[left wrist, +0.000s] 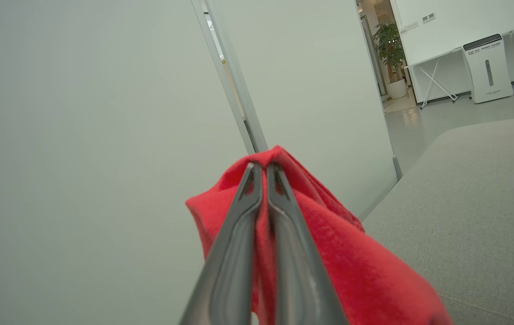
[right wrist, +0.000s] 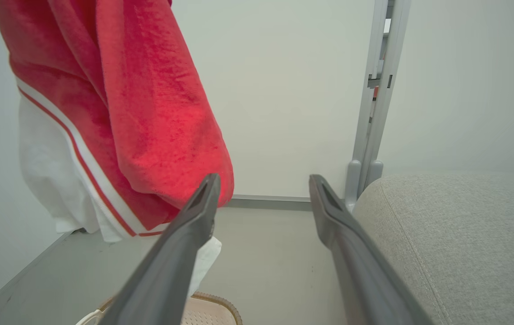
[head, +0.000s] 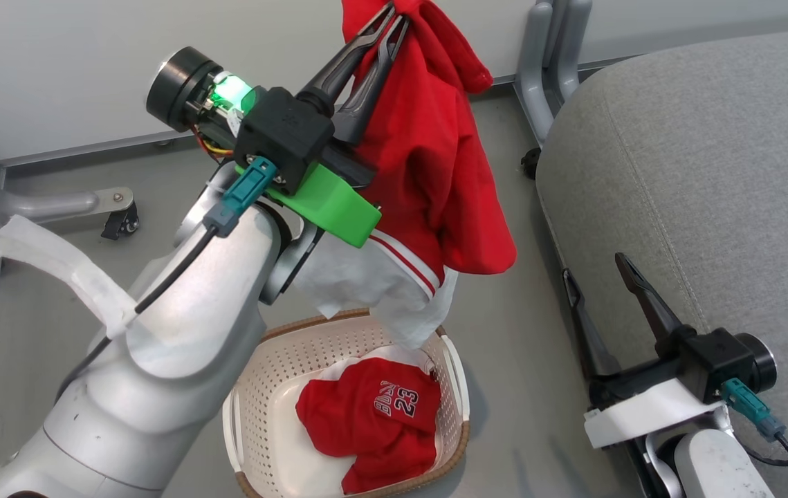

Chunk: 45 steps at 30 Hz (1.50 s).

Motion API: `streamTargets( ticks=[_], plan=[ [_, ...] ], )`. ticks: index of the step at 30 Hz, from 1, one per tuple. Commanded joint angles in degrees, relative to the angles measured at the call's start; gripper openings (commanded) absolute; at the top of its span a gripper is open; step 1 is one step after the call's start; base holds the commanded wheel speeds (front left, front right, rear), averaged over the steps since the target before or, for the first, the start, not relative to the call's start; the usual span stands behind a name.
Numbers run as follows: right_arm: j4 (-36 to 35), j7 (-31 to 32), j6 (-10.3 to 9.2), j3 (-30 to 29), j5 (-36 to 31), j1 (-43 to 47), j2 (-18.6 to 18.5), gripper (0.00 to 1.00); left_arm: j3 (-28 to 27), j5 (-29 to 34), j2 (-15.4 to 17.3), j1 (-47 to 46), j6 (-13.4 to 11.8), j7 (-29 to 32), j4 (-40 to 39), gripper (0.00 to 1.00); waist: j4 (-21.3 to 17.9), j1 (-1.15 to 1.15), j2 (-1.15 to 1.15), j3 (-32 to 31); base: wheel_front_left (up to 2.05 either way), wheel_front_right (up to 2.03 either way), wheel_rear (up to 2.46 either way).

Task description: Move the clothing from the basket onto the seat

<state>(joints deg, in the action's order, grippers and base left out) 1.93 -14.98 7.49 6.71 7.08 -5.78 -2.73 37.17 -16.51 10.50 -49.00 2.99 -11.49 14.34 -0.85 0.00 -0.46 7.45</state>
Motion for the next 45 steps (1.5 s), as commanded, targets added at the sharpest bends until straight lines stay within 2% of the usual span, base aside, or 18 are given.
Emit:
streamTargets(
  ticks=[1,16,25,37,38,40,45],
  plan=[
    [-0.40,-0.16,-0.01,0.30,0.22,0.52,-0.15,1.00,0.10,0.22,0.30,-0.36,-0.64,0.26,-0.62,0.00,0.07,0.00,0.46,0.02,0.00,0.00,0.00],
    [-4.17,-0.16,-0.01,9.07,-1.32,-6.97,-0.16,1.00,2.27,-0.22,-1.01,1.18,-1.22,0.48,-2.68,0.00,0.87,0.00,0.46,0.49,0.00,0.00,0.00],
    [0.37,-0.16,-0.01,12.75,-2.56,-13.55,-0.17,1.00,3.38,-0.41,-2.30,0.63,-1.31,-0.13,-3.33,0.00,2.00,0.00,0.46,1.33,0.00,0.00,0.00],
    [8.37,-0.17,-0.01,15.10,1.59,-21.36,-0.17,1.00,5.38,-0.64,-3.69,0.08,-0.99,-0.64,-3.73,0.00,3.03,0.00,0.46,3.04,0.00,0.00,0.00],
    [8.77,-0.16,-0.01,15.12,1.99,-21.70,-0.17,0.53,5.53,-0.72,-3.76,0.18,-0.98,-0.77,-3.58,0.00,3.10,0.00,0.46,3.05,0.00,0.00,0.00],
    [9.07,-0.17,-0.01,15.06,2.40,-22.01,-0.16,0.00,5.75,-0.94,-3.85,0.48,-1.00,-0.90,-3.28,0.00,3.16,0.00,0.46,3.01,0.00,0.00,0.00],
    [9.21,-0.16,-0.01,15.03,2.72,-20.94,-0.17,0.00,6.13,-1.18,-3.87,1.46,-1.21,-1.21,-2.33,0.00,2.92,0.00,0.46,2.77,0.00,0.00,0.00]
  ],
)
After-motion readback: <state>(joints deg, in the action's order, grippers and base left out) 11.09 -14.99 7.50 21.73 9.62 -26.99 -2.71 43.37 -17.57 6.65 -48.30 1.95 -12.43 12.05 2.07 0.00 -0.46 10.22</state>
